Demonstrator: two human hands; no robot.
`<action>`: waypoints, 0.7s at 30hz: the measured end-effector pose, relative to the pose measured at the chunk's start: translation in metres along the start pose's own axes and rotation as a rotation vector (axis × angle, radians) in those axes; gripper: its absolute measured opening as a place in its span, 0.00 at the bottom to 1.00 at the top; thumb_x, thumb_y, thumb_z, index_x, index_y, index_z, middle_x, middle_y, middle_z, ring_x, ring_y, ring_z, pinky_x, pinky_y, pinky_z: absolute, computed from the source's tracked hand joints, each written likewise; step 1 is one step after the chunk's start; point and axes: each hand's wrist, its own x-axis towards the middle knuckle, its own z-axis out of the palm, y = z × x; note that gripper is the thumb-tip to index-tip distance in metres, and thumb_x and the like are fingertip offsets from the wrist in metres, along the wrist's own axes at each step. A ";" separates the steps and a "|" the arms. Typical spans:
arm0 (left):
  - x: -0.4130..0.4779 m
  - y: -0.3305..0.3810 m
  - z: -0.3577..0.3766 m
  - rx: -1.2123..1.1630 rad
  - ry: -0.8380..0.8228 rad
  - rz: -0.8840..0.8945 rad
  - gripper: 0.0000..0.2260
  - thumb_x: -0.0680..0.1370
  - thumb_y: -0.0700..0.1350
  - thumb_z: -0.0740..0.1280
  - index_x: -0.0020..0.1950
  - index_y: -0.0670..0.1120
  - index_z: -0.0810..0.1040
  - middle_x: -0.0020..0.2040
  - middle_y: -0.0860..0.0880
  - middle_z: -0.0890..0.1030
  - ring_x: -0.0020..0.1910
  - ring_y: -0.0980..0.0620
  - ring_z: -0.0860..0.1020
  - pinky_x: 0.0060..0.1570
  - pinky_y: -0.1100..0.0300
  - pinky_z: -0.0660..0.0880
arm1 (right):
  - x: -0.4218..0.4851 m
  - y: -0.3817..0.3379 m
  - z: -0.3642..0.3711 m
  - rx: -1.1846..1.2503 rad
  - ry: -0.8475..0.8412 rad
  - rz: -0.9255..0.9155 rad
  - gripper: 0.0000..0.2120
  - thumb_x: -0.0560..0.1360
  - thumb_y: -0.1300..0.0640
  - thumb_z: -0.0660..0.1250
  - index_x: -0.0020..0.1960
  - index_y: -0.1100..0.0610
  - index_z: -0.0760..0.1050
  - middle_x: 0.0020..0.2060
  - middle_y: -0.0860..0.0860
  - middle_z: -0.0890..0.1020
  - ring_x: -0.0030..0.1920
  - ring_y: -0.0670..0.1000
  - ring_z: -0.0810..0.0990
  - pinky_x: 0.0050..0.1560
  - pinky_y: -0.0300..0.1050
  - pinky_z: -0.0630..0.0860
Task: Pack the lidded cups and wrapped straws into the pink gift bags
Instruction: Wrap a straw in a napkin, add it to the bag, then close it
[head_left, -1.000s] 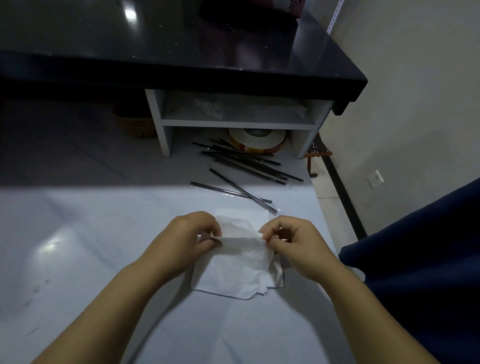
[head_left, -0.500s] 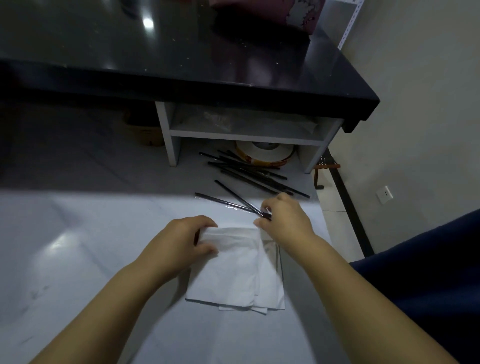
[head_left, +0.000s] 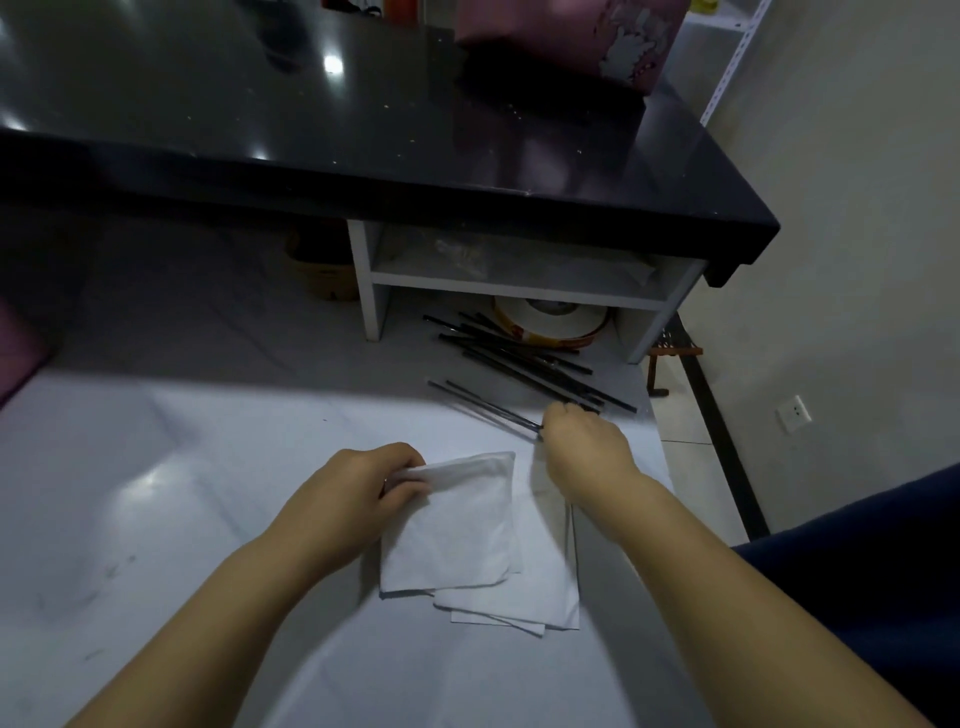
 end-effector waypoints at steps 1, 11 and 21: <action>-0.003 -0.001 -0.003 0.002 0.009 0.001 0.06 0.76 0.52 0.64 0.40 0.59 0.72 0.33 0.58 0.76 0.35 0.60 0.73 0.31 0.64 0.63 | -0.001 0.001 -0.002 0.038 0.006 0.008 0.16 0.72 0.69 0.61 0.58 0.61 0.67 0.55 0.58 0.75 0.51 0.58 0.76 0.41 0.46 0.66; -0.039 -0.021 -0.074 0.044 0.186 0.093 0.03 0.76 0.49 0.65 0.45 0.58 0.75 0.37 0.62 0.76 0.37 0.62 0.74 0.34 0.67 0.68 | -0.028 -0.040 -0.049 0.307 0.294 -0.183 0.16 0.79 0.65 0.57 0.65 0.57 0.70 0.54 0.54 0.74 0.50 0.54 0.72 0.46 0.47 0.71; -0.139 -0.071 -0.208 0.202 0.396 0.300 0.08 0.73 0.40 0.69 0.49 0.50 0.79 0.40 0.57 0.79 0.36 0.60 0.76 0.34 0.68 0.71 | -0.090 -0.194 -0.116 0.443 0.721 -0.451 0.15 0.75 0.70 0.63 0.61 0.66 0.75 0.46 0.59 0.77 0.42 0.57 0.76 0.40 0.54 0.77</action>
